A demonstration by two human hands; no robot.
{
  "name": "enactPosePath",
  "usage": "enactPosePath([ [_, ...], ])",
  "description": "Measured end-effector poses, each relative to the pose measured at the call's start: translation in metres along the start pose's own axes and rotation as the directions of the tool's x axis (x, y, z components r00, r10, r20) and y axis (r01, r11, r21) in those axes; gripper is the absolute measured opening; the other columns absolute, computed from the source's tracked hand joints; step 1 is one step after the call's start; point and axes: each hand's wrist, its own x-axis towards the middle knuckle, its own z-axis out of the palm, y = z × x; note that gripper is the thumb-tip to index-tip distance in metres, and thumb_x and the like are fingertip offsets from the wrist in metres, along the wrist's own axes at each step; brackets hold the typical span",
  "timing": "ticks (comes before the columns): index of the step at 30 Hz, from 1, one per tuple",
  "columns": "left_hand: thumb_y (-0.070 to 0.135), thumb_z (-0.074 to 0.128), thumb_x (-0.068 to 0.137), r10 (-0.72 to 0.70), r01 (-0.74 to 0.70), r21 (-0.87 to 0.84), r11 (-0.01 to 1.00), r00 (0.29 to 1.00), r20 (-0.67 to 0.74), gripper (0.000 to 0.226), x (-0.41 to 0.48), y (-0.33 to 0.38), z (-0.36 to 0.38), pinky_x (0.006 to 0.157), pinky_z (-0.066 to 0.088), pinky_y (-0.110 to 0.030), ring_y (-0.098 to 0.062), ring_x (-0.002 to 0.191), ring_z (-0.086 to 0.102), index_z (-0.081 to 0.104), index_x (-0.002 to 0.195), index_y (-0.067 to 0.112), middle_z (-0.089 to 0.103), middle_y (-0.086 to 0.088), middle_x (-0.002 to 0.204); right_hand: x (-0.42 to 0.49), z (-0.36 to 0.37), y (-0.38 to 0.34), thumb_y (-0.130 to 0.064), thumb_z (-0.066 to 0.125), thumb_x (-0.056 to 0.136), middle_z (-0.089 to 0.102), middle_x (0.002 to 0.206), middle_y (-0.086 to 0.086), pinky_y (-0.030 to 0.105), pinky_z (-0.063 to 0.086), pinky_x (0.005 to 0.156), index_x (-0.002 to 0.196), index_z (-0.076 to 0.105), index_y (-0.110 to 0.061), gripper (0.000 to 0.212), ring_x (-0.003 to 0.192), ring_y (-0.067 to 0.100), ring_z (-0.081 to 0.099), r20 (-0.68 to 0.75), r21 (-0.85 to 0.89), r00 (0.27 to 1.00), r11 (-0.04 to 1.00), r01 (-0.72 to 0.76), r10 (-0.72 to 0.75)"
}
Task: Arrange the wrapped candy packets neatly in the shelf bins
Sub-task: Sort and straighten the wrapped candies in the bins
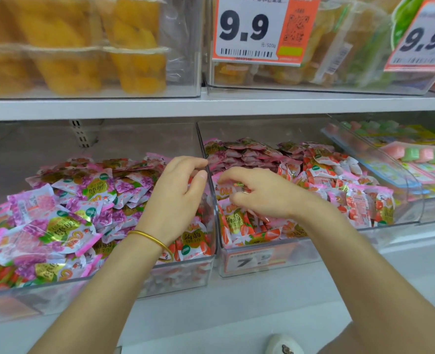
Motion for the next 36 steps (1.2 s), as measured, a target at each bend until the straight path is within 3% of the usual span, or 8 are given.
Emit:
enactPosePath([
  [3, 0.015, 0.044, 0.095, 0.003, -0.003, 0.009, 1.0, 1.0, -0.017, 0.027, 0.0, -0.001, -0.001, 0.08, 0.023, 0.008, 0.012, 0.088, 0.037, 0.058, 0.117, 0.013, 0.051, 0.006, 0.109, 0.0, 0.002, 0.001, -0.021, 0.061, 0.086, 0.06, 0.096, -0.01, 0.021, 0.042, 0.066, 0.101, 0.06, -0.022, 0.016, 0.081, 0.009, 0.054, -0.02, 0.022, 1.0, 1.0, -0.022, 0.023],
  [6, 0.014, 0.044, 0.094, 0.011, -0.011, 0.008, 1.0, 1.0, -0.018, 0.026, -0.003, -0.001, -0.002, 0.081, 0.023, 0.007, 0.01, 0.093, 0.037, 0.059, 0.115, 0.011, 0.05, 0.005, 0.108, 0.001, 0.006, 0.001, -0.026, 0.073, 0.076, 0.057, 0.105, -0.007, 0.031, 0.047, 0.082, 0.095, 0.055, -0.026, 0.026, 0.097, 0.014, 0.054, -0.012, 0.023, 0.999, 0.999, -0.041, 0.042],
  [12, 0.012, 0.046, 0.094, 0.01, -0.01, 0.011, 1.0, 0.999, -0.042, 0.025, -0.003, -0.002, -0.006, 0.082, 0.022, 0.007, 0.009, 0.095, 0.037, 0.06, 0.114, 0.01, 0.052, 0.004, 0.107, -0.004, 0.006, -0.009, -0.027, 0.078, 0.073, 0.049, 0.108, -0.005, 0.039, 0.05, 0.083, 0.14, 0.028, -0.028, 0.083, 0.092, 0.017, 0.055, -0.031, 0.048, 0.995, 0.994, -0.097, 0.098],
  [16, 0.012, 0.046, 0.094, 0.01, -0.01, 0.011, 1.0, 0.999, -0.042, 0.024, -0.005, -0.001, -0.006, 0.083, 0.023, 0.007, 0.01, 0.094, 0.037, 0.061, 0.113, 0.011, 0.053, 0.002, 0.108, -0.001, 0.007, -0.014, -0.041, 0.073, 0.075, 0.064, 0.109, 0.001, 0.039, 0.05, 0.085, 0.113, 0.055, -0.015, 0.05, 0.096, 0.022, 0.06, -0.024, -0.17, 0.986, 0.971, -0.168, 0.167],
  [20, 0.014, 0.045, 0.094, -0.013, 0.013, -0.002, 1.0, 0.999, -0.051, 0.025, -0.005, -0.002, -0.01, 0.082, 0.023, 0.007, 0.01, 0.092, 0.043, 0.06, 0.114, 0.013, 0.053, 0.005, 0.109, 0.0, 0.008, -0.018, -0.034, 0.076, 0.075, 0.065, 0.089, -0.003, 0.034, 0.05, 0.075, 0.084, 0.057, -0.019, 0.026, 0.086, 0.021, 0.061, -0.084, -0.161, 0.986, 0.974, -0.156, 0.144],
  [28, 0.014, 0.046, 0.094, -0.02, 0.019, -0.019, 1.0, 0.999, -0.042, 0.025, -0.006, 0.0, -0.014, 0.082, 0.024, 0.007, 0.008, 0.096, 0.04, 0.061, 0.114, 0.012, 0.053, 0.004, 0.109, -0.001, -0.001, -0.003, -0.009, 0.08, 0.071, 0.057, 0.065, -0.003, 0.031, 0.048, 0.063, 0.064, 0.052, -0.018, 0.03, 0.061, 0.014, 0.054, -0.289, 0.33, 0.939, 0.94, -0.085, 0.186],
  [31, 0.014, 0.047, 0.094, -0.016, 0.015, -0.024, 1.0, 0.999, -0.043, 0.025, -0.006, 0.001, -0.013, 0.081, 0.025, 0.007, 0.008, 0.09, 0.044, 0.061, 0.114, 0.013, 0.053, 0.004, 0.109, 0.0, -0.003, 0.006, -0.004, 0.078, 0.071, 0.065, 0.077, 0.009, 0.034, 0.049, 0.069, 0.078, 0.062, -0.002, 0.018, 0.07, 0.022, 0.059, -0.437, 0.538, 0.867, 0.842, 0.038, 0.24],
  [36, 0.015, 0.048, 0.093, -0.029, 0.026, -0.059, 0.998, 0.999, -0.042, 0.025, -0.007, 0.003, -0.012, 0.081, 0.03, 0.004, 0.011, 0.095, 0.046, 0.06, 0.115, 0.015, 0.051, 0.006, 0.108, -0.005, -0.005, 0.005, -0.001, 0.07, 0.08, 0.073, 0.091, -0.004, 0.027, 0.055, 0.082, 0.091, 0.068, -0.019, 0.021, 0.089, 0.011, 0.069, -0.522, 0.698, 0.809, 0.68, 0.224, 0.27],
])
